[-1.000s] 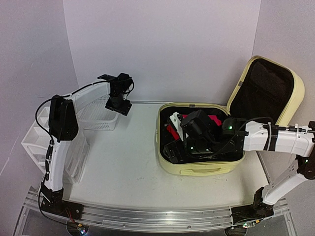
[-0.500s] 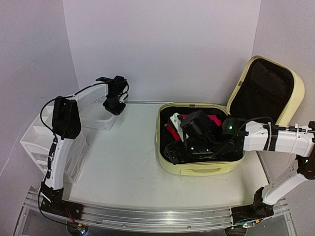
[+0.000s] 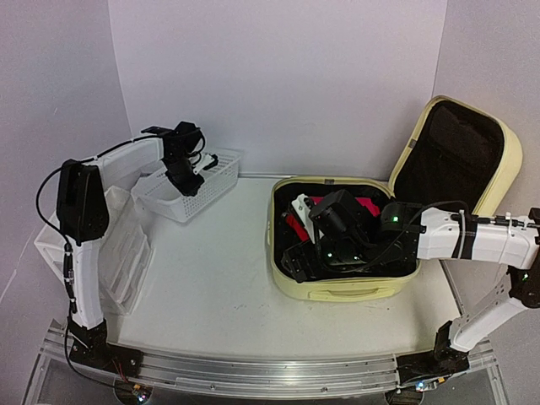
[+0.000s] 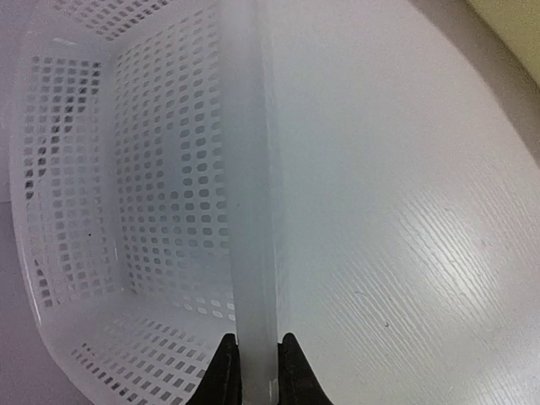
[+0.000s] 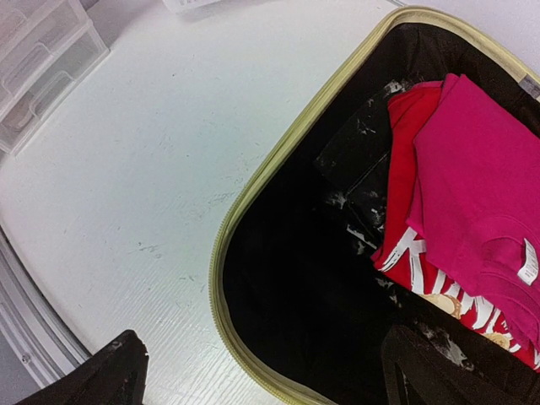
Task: Open, take out, and arrange the luggage
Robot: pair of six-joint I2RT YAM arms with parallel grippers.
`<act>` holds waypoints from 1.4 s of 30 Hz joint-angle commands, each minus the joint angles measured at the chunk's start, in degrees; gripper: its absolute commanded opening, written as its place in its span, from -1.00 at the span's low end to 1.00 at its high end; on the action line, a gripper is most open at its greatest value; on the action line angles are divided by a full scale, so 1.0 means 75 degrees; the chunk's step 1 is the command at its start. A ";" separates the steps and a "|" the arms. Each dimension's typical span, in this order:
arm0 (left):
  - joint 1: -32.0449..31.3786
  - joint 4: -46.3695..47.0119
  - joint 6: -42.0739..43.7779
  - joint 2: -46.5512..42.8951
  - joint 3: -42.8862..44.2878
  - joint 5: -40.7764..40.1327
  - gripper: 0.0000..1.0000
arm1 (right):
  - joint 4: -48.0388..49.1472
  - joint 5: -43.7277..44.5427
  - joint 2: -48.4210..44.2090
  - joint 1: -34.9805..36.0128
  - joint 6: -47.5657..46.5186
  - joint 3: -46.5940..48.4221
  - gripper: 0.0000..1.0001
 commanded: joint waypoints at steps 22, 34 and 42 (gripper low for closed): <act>-0.0390 0.5839 0.2152 -0.5788 -0.5975 0.4357 -1.00 | 0.0345 -0.0085 -0.0198 -0.0009 0.0283 0.0148 0.97; -0.0801 0.4895 -0.0504 -0.5493 -0.5800 0.3247 -0.04 | -0.0304 0.0664 -0.0038 -0.0011 0.0143 0.0352 0.97; -0.0932 0.4477 -0.1816 -0.5354 -0.5400 0.4067 0.47 | -0.1957 0.1385 -0.0222 -0.0627 0.0155 0.0555 0.96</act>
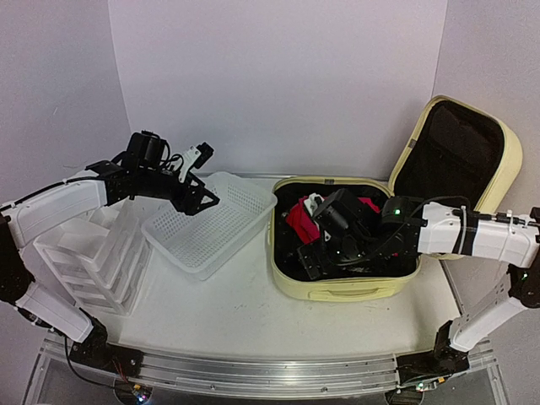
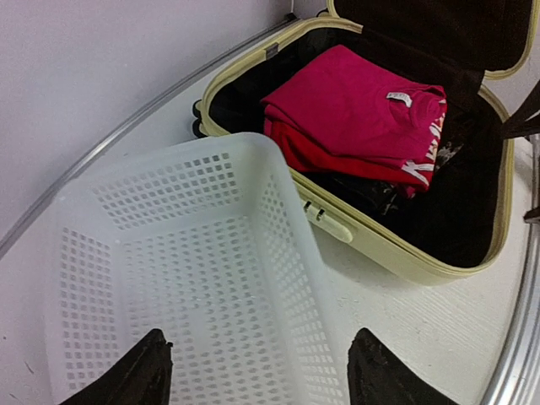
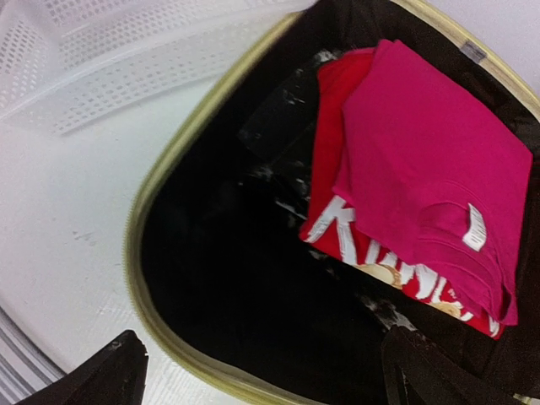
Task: Open, take out, and arrange the luggage
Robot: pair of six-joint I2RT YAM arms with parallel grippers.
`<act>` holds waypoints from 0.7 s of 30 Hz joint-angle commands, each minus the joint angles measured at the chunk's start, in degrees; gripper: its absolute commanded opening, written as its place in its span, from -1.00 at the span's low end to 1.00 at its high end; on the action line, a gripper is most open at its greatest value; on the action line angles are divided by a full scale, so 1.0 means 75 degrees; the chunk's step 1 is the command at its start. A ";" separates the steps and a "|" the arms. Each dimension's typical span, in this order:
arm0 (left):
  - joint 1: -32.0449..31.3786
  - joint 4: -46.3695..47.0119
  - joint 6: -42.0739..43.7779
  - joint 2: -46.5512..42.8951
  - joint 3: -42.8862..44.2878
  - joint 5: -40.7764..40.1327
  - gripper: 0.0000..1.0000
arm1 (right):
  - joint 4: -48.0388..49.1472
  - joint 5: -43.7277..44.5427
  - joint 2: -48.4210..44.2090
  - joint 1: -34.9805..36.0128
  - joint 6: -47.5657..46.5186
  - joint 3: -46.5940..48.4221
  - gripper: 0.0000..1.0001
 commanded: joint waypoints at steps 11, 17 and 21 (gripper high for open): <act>-0.1110 -0.1077 -0.2333 0.2137 0.2371 -0.0840 0.52 | -0.2786 0.0065 -0.0737 -0.2344 0.0207 0.0513 0.96; -0.1110 -0.1711 -0.2719 0.3262 0.3536 -0.0977 0.45 | -0.3910 0.0547 -0.0834 -0.2916 0.0355 0.0694 0.97; -0.1110 -0.1711 -0.3245 0.3419 0.3731 -0.0224 0.36 | -0.4563 0.0657 -0.0502 -0.3852 -0.0029 0.0965 0.96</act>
